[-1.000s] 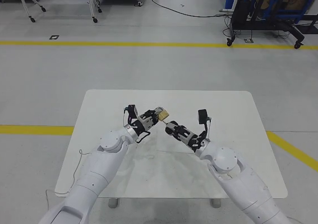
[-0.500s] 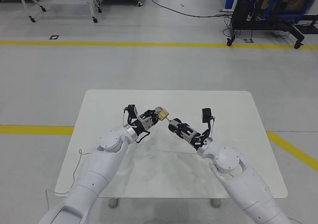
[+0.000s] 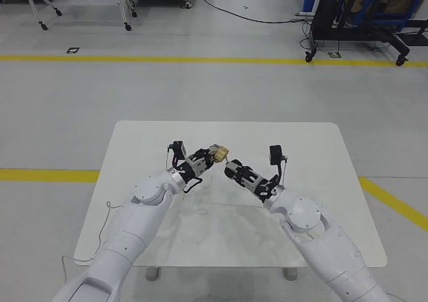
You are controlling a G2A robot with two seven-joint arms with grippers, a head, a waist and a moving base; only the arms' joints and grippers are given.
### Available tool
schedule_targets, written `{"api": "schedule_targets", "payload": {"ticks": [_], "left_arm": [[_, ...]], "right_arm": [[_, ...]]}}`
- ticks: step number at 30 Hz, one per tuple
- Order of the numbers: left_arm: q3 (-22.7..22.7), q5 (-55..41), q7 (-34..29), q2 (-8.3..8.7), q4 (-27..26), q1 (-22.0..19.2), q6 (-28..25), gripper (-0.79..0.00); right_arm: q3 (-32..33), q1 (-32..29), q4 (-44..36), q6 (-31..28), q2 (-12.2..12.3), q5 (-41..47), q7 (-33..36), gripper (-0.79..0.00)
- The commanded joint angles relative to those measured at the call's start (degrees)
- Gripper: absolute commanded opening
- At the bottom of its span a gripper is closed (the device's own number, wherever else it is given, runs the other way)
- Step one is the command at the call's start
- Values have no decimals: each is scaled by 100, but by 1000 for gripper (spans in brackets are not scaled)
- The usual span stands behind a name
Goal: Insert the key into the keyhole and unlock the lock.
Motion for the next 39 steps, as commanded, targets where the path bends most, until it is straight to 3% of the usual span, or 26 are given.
{"api": "schedule_targets", "payload": {"ticks": [1,12,39], "left_arm": [[-13,15,6,1,17,-10,-10,-785],[-111,217,-48,30,75,-59,-188,-785],[12,540,-478,25,40,-46,-381,-785]], "right_arm": [[13,-11,-20,-21,1,2,59,-785],[280,-152,-214,-121,117,-561,788,-785],[251,20,103,-73,55,-405,792,-785]]}}
